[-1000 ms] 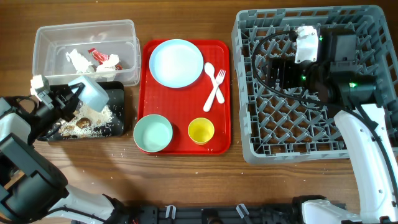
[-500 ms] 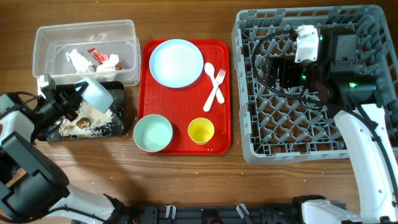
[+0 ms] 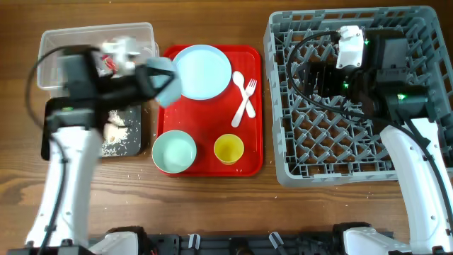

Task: Sort waste into correct bins and load items into the dishwasher rack
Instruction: 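Tip the bowl over the black tray to pour out rice and nuts, then set the emptied bowl back on the red tray with left gripper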

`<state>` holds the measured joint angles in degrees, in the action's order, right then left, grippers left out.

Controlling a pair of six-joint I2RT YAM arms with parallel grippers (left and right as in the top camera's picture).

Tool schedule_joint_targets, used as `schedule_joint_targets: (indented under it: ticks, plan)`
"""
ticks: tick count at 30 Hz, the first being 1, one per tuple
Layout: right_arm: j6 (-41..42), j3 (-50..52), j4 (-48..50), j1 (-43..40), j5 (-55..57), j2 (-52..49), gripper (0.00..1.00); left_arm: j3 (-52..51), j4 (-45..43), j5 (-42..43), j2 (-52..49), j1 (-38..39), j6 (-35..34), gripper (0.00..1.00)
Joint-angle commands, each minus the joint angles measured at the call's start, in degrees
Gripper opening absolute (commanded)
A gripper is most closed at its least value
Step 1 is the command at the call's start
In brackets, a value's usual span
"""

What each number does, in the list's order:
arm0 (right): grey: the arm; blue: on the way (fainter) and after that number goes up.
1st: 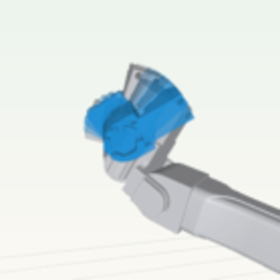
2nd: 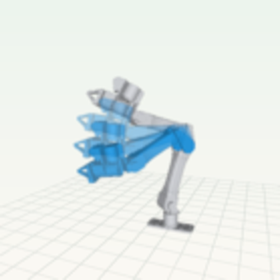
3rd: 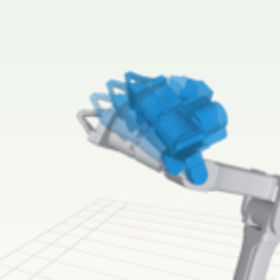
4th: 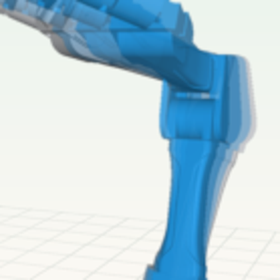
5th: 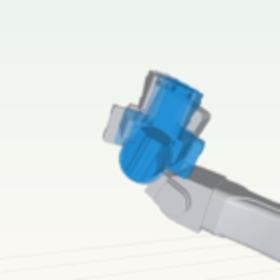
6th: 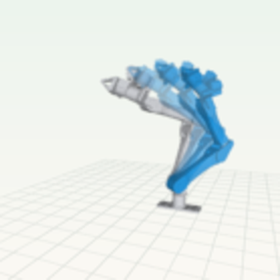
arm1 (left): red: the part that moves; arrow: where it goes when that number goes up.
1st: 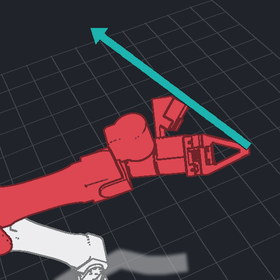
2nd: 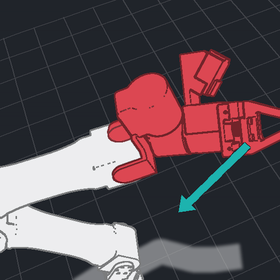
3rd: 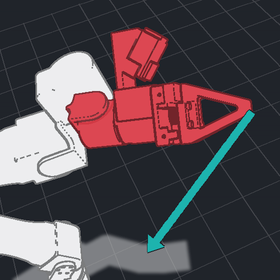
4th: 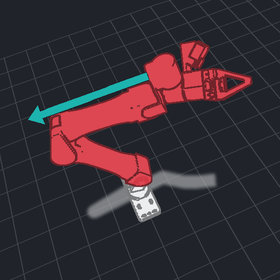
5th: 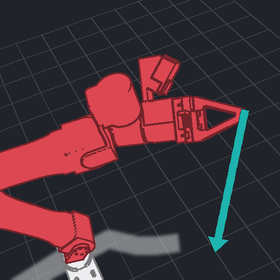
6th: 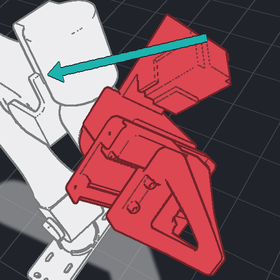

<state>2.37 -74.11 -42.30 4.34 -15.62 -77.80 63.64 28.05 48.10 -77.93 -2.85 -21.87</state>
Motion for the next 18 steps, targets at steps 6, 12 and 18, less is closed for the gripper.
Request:
schedule_joint_targets:
  ticks: [6,12,18]
  plan:
    - [1.3,-1.2,0.2,-0.1,-1.0,-2.2,1.00,0.0,1.4,-49.5,-18.9,30.5,9.1,0.04]
    - [2.3,-1.2,0.7,-0.1,-1.8,-2.9,1.00,0.0,2.3,-49.0,-22.9,33.9,9.1,0.12]
    - [9.3,-1.2,7.5,1.0,-8.9,-3.5,0.95,3.2,8.9,-47.9,-16.9,29.3,2.4,0.49]
